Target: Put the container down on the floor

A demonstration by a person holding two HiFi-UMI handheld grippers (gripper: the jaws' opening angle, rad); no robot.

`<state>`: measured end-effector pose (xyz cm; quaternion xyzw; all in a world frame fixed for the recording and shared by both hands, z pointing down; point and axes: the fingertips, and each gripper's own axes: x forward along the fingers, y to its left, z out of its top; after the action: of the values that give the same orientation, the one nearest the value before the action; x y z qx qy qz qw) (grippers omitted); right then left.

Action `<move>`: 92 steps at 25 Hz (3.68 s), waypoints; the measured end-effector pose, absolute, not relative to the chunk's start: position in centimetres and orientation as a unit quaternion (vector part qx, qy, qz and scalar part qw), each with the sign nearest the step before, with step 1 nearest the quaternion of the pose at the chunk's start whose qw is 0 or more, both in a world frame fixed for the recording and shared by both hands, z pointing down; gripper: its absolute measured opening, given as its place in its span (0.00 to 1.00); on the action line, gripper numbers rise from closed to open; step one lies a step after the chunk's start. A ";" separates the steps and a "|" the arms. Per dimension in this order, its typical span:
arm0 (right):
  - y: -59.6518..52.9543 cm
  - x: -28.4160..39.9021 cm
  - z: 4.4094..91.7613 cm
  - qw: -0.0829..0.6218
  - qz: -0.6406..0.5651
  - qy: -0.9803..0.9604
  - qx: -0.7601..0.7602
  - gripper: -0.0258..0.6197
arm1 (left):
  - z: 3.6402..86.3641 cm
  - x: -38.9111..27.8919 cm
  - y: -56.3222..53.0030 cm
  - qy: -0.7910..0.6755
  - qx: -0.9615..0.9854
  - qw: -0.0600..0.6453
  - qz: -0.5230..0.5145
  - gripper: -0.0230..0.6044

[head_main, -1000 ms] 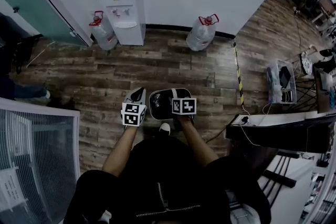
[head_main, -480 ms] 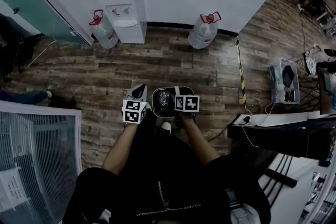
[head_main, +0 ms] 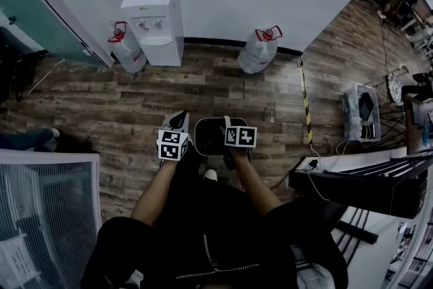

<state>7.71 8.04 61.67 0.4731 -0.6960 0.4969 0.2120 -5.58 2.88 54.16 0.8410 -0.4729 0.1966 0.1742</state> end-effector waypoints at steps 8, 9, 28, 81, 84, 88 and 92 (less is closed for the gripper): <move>0.0 6.2 61.5 0.207 0.505 -0.684 0.485 0.07 | 54.5 -6.9 -5.1 -0.456 0.849 0.184 0.194 0.06; -1.0 5.9 61.4 0.206 0.505 -0.682 0.487 0.07 | 54.5 -7.2 -5.9 -0.454 0.850 0.185 0.195 0.06; -15.4 2.1 58.8 0.151 0.523 -0.676 0.497 0.07 | 55.1 -11.7 -18.1 -0.421 0.864 0.192 0.200 0.06; -50.7 6.8 75.6 0.202 0.587 -0.665 0.415 0.07 | 66.1 -6.8 -50.6 -0.491 0.811 0.221 0.230 0.06; -52.8 5.7 77.7 0.197 0.589 -0.669 0.409 0.07 | 68.6 -6.9 -52.4 -0.491 0.813 0.216 0.229 0.06; -55.5 4.2 81.1 0.191 0.586 -0.678 0.401 0.07 | 72.4 -7.0 -54.4 -0.494 0.812 0.216 0.223 0.06; -57.9 3.0 84.6 0.197 0.581 -0.684 0.394 0.07 | 75.7 -7.0 -55.8 -0.499 0.810 0.215 0.219 0.06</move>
<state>2.98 -57.89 84.60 0.3941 -0.6844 0.5810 0.1968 -7.03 -55.76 75.74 0.8104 -0.4990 0.2186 0.2154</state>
